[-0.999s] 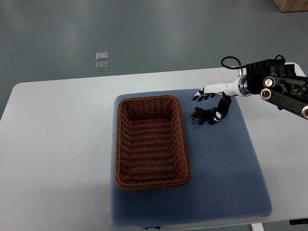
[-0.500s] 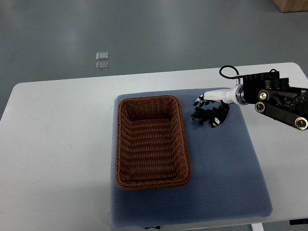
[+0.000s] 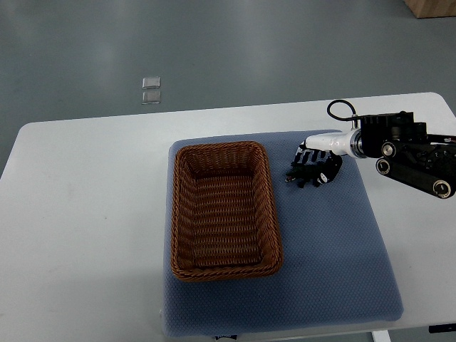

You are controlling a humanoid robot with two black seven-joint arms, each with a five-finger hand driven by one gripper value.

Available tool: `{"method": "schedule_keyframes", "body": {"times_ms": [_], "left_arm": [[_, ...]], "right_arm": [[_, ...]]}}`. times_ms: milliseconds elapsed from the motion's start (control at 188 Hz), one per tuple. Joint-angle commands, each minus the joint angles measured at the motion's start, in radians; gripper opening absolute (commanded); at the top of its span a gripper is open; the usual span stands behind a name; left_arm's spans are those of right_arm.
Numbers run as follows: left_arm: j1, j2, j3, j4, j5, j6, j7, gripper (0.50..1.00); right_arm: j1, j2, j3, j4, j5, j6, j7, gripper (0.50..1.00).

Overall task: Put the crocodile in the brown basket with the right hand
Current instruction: 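Lift the crocodile with the right hand and carry it over the basket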

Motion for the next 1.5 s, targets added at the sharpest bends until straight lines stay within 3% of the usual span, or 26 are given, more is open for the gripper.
{"method": "schedule_keyframes", "body": {"times_ms": [0, 223, 819, 1127, 1318, 1494], "left_arm": [[0.0, 0.0, 0.0, 0.0, 0.0, 0.001, 0.0, 1.0], [0.0, 0.0, 0.0, 0.0, 0.0, 0.001, 0.0, 1.0], [0.0, 0.0, 0.0, -0.001, 0.0, -0.001, 0.0, 1.0], [0.0, 0.0, 0.003, -0.001, 0.0, -0.001, 0.0, 1.0], [0.0, 0.0, 0.005, -0.001, 0.0, -0.001, 0.0, 1.0], [-0.002, 0.0, 0.005, -0.001, 0.0, 0.001, 0.0, 1.0]], "right_arm": [[-0.006, 0.0, -0.008, -0.002, -0.015, -0.001, 0.011, 0.594], [0.008, -0.014, -0.008, -0.002, -0.015, -0.007, 0.014, 0.5], [0.12, -0.086, -0.004, 0.01, 0.002, 0.02, 0.025, 0.5], [0.238, -0.126, 0.002, 0.091, 0.008, 0.072, 0.027, 0.5], [0.274, -0.1, 0.015, 0.137, 0.008, 0.075, 0.073, 0.5], [0.27, 0.011, 0.015, 0.166, 0.008, 0.074, 0.097, 0.5]]}}
